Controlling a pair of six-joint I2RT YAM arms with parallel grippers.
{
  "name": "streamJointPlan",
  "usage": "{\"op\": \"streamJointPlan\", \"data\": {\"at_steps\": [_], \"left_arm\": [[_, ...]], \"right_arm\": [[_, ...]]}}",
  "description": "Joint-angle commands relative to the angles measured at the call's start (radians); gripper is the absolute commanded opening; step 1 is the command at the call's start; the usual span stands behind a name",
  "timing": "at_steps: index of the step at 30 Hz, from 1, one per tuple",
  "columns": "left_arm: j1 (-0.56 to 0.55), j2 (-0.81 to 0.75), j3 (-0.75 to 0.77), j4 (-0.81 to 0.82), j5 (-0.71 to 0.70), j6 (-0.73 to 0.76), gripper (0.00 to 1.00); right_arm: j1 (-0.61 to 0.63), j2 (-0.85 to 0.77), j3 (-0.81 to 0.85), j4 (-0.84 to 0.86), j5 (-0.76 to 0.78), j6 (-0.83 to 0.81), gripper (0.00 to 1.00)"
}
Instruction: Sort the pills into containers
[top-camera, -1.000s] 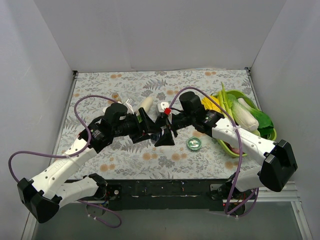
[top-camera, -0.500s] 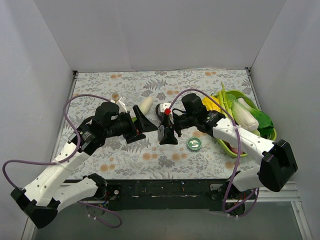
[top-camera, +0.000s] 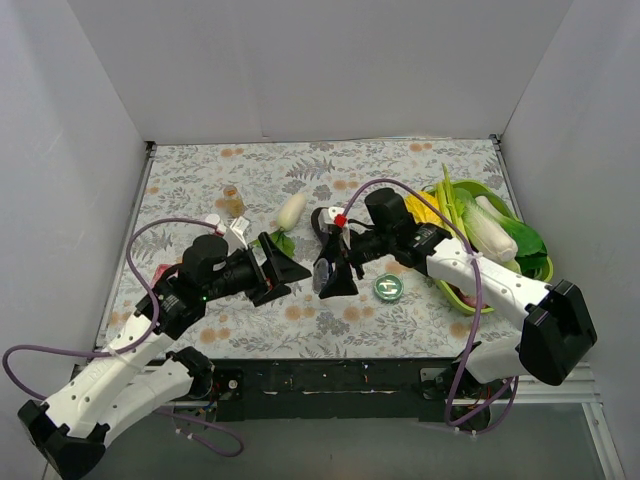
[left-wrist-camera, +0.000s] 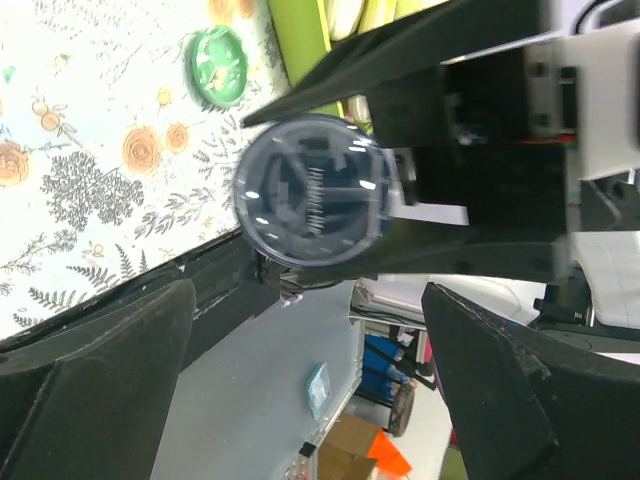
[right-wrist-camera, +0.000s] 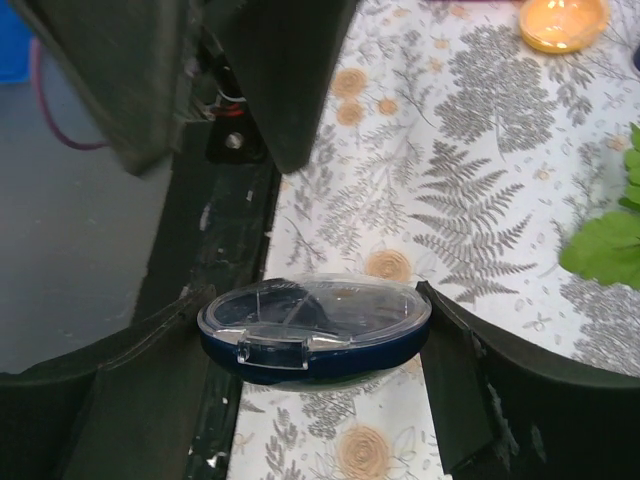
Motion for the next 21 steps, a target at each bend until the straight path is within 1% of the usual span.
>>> {"op": "streamJointPlan", "data": {"at_steps": [1, 2, 6, 9, 14, 18, 19, 21], "left_arm": [[0.002, -0.063, -0.111, 0.206, 0.054, -0.136, 0.98], [0.004, -0.066, -0.151, 0.232, 0.061, -0.154, 0.98], [0.004, -0.071, -0.22, 0.379, 0.11, -0.245, 0.98], [0.004, -0.057, -0.242, 0.456, 0.125, -0.277, 0.98], [0.004, -0.026, -0.246, 0.499, 0.143, -0.314, 0.98], [0.004, -0.014, -0.255, 0.536, 0.156, -0.34, 0.94], [0.004, -0.014, -0.257, 0.537, 0.157, -0.343, 0.9], [0.004, -0.018, -0.254, 0.53, 0.156, -0.346, 0.86]], "right_arm": [[-0.012, -0.038, 0.005, 0.117, -0.172, 0.135, 0.07], [-0.015, -0.038, 0.002, 0.136, -0.189, 0.178, 0.07], [-0.018, -0.026, -0.019, 0.251, -0.246, 0.28, 0.06], [-0.018, -0.014, -0.021, 0.26, -0.245, 0.287, 0.07], [-0.018, 0.0, -0.022, 0.26, -0.24, 0.284, 0.07], [-0.018, 0.003, -0.03, 0.259, -0.229, 0.277, 0.07], [-0.02, 0.006, -0.03, 0.256, -0.225, 0.268, 0.07], [-0.018, 0.006, -0.027, 0.231, -0.203, 0.251, 0.07]]}}
